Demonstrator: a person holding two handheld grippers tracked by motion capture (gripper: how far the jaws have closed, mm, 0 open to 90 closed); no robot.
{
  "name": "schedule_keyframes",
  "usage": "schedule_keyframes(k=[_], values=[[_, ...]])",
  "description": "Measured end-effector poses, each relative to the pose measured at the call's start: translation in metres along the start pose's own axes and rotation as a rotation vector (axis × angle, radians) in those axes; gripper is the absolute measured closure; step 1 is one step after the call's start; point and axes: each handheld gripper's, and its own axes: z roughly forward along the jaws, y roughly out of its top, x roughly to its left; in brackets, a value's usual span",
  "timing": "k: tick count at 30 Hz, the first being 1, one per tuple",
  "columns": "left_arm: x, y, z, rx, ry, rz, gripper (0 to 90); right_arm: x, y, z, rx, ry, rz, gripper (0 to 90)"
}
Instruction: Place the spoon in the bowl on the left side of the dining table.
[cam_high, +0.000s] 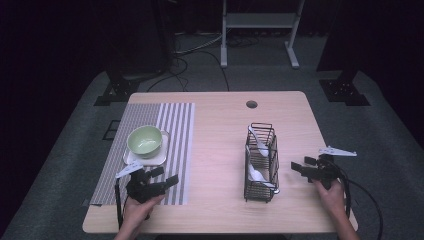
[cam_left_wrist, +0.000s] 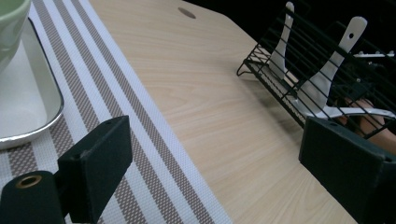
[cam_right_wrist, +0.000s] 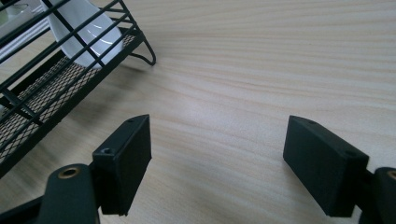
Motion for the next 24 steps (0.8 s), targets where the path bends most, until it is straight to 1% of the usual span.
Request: schedule_keyframes(k=[2, 3, 5, 6, 11, 12, 15, 18, 19, 24], values=[[-0.002, 0.000, 0.001, 0.001, -0.001, 0.003, 8.7, 0.000, 0.000, 0.000, -0.003, 0.002, 0.003, 22.2], [-0.004, 0.001, 0.002, 0.005, 0.004, 0.011, 8.7, -0.001, 0.000, 0.000, -0.006, 0.004, 0.005, 22.2], [-0.008, 0.002, 0.004, 0.016, -0.003, 0.040, 8.7, -0.001, 0.000, 0.000, -0.007, 0.007, 0.005, 22.2], [-0.011, 0.003, 0.004, 0.011, -0.007, 0.054, 8.7, -0.001, 0.000, 0.000, -0.008, 0.007, 0.004, 22.2], [-0.022, 0.010, 0.010, -0.031, -0.021, 0.082, 8.7, 0.000, 0.000, -0.001, -0.010, 0.007, 0.003, 22.2], [-0.023, 0.011, 0.012, -0.019, -0.022, 0.093, 8.7, -0.001, 0.000, -0.001, -0.012, 0.007, 0.005, 22.2], [-0.024, 0.011, 0.015, -0.012, -0.027, 0.084, 8.7, 0.000, 0.000, -0.001, -0.010, 0.002, 0.005, 22.2], [-0.027, 0.012, 0.021, 0.002, -0.041, 0.074, 8.7, 0.000, 0.000, 0.000, -0.010, -0.001, 0.006, 22.2], [-0.029, 0.013, 0.024, 0.006, -0.047, 0.077, 8.7, 0.000, 0.000, -0.001, -0.010, 0.000, 0.007, 22.2], [-0.035, 0.015, 0.029, 0.014, -0.058, 0.088, 8.7, 0.000, 0.000, -0.001, -0.013, 0.002, 0.006, 22.2]])
